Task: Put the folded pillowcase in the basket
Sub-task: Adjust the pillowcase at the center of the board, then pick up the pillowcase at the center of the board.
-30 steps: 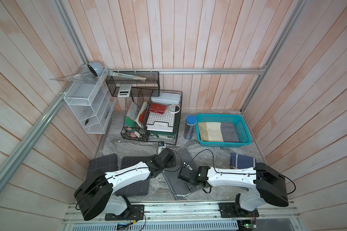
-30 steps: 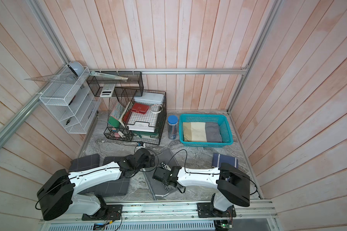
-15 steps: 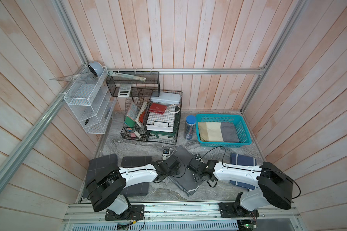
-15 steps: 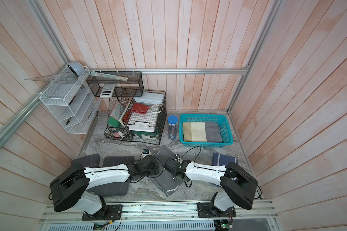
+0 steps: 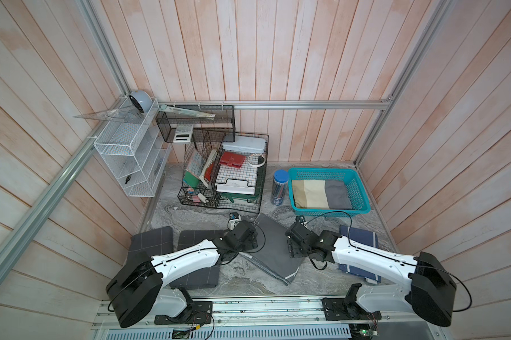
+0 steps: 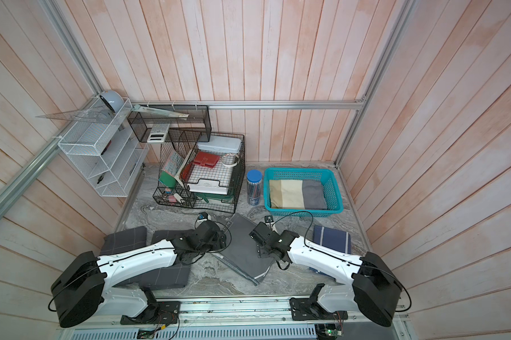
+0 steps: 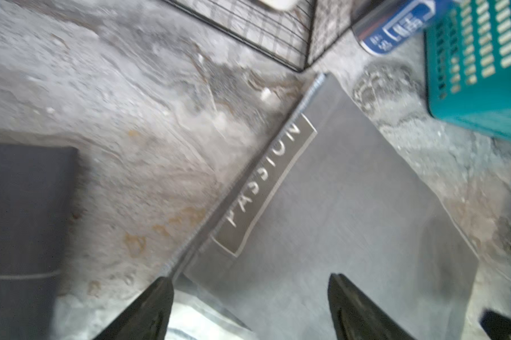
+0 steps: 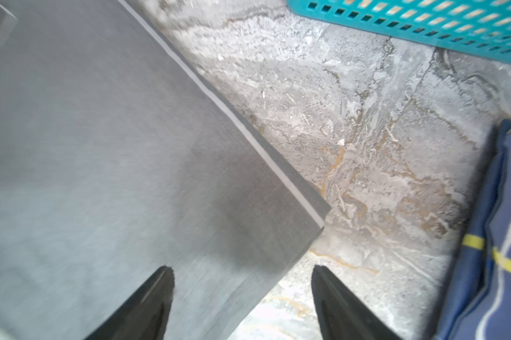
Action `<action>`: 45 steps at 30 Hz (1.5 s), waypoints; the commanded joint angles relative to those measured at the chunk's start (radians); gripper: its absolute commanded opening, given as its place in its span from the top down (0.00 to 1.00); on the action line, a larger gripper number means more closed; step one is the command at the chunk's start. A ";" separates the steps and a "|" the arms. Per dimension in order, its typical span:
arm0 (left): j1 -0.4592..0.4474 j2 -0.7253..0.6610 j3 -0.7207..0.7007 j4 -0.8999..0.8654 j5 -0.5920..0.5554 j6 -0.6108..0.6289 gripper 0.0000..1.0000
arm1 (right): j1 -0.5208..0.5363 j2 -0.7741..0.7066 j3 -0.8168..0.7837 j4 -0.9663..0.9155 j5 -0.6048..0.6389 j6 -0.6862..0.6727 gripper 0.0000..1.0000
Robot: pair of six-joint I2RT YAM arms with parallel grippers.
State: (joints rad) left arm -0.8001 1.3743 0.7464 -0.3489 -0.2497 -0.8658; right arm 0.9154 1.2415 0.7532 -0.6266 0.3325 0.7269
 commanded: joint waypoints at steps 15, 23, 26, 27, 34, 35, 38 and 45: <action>0.080 0.318 0.181 0.041 0.199 0.206 0.10 | -0.003 -0.260 -0.399 0.329 -0.164 0.425 0.24; 0.053 0.366 0.161 0.069 0.197 0.176 0.22 | -0.005 -0.164 -0.408 0.414 -0.177 0.424 0.31; 0.029 0.370 0.148 0.080 0.192 0.167 0.29 | -0.004 -0.113 -0.383 0.413 -0.192 0.427 0.37; 0.020 0.368 0.147 0.080 0.190 0.162 0.33 | -0.005 -0.100 -0.372 0.405 -0.195 0.429 0.40; -0.032 0.310 0.116 0.109 0.145 0.113 0.59 | -0.006 -0.068 -0.292 0.302 -0.176 0.394 0.77; -0.037 0.296 0.109 0.118 0.140 0.103 0.64 | -0.007 -0.072 -0.290 0.298 -0.172 0.394 0.82; -0.050 0.253 0.091 0.134 0.115 0.088 0.77 | -0.007 -0.091 -0.287 0.276 -0.155 0.384 0.92; -0.091 0.153 0.078 0.147 0.059 0.077 0.95 | -0.006 -0.198 -0.277 0.173 -0.048 0.379 1.00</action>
State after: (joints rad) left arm -0.8764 1.5734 0.8314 -0.2340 -0.1375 -0.7792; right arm 0.9108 1.0859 0.4469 -0.3637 0.2028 1.1206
